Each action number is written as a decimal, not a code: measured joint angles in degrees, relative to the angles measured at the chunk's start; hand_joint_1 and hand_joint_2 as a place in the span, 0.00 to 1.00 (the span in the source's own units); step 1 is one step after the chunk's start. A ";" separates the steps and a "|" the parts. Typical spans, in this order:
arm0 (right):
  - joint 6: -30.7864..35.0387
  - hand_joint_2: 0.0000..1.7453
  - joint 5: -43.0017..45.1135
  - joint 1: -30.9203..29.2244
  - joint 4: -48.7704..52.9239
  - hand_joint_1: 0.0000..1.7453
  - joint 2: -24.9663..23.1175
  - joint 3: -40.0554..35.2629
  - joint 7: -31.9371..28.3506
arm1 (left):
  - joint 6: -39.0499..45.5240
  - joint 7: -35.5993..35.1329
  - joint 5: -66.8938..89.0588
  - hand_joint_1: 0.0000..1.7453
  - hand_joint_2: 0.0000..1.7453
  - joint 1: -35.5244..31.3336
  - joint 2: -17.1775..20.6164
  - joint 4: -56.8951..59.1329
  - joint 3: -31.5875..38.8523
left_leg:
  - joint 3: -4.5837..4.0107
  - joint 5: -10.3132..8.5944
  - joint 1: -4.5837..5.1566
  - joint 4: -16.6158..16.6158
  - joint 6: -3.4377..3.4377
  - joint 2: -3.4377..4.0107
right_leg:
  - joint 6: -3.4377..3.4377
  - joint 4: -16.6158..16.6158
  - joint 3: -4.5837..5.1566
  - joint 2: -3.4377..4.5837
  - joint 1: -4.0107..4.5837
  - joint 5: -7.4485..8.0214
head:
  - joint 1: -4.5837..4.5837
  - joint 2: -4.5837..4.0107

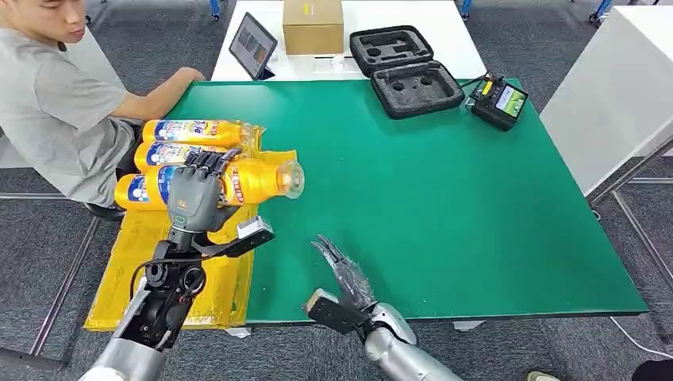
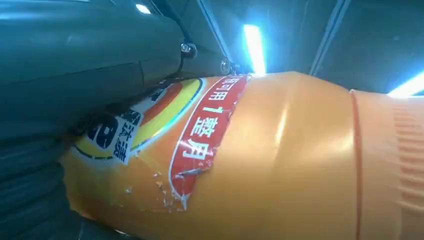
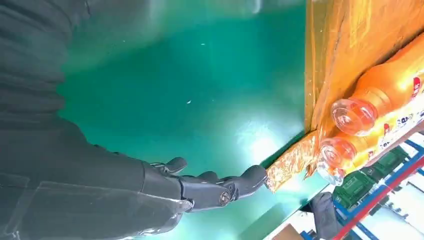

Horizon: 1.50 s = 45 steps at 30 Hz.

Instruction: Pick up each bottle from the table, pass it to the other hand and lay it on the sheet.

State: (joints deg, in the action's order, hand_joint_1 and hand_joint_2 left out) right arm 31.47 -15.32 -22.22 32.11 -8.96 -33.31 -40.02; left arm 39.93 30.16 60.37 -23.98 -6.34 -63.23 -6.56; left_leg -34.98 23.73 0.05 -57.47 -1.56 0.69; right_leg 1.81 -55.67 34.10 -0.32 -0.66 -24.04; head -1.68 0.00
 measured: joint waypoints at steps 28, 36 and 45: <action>-2.60 1.00 3.67 1.88 2.88 0.00 0.63 1.77 0.00 | -12.07 -24.25 11.63 1.00 1.00 -1.35 2.25 11.14 -2.36 | -0.02 0.00 0.00 0.00 0.00 0.01 | 0.00 0.00 0.03 0.02 -0.01 0.00 | 0.00 0.00; -2.67 1.00 6.62 4.12 11.18 0.00 1.86 3.58 0.00 | -12.94 -26.01 11.78 1.00 1.00 -0.94 3.13 13.77 -3.43 | -0.05 0.00 0.00 0.00 0.00 0.00 | 0.00 0.00 0.04 0.00 0.00 0.00 | 0.00 0.00; -2.69 1.00 7.26 7.30 26.46 0.00 3.10 5.29 -0.02 | -13.03 -27.28 11.98 1.00 1.00 -1.23 3.37 13.99 -3.43 | -0.04 0.00 0.00 0.00 0.00 0.00 | 0.00 0.00 0.04 0.00 0.00 0.00 | 0.00 0.00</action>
State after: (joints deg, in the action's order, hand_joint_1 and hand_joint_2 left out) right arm 28.79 -8.06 -14.91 58.57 -5.86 -28.02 -40.04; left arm 26.91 2.89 72.35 -25.20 -2.97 -49.24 -9.99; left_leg -35.02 23.73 0.05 -57.47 -1.56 0.69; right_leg 1.81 -55.66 34.14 -0.32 -0.66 -24.04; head -1.68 0.00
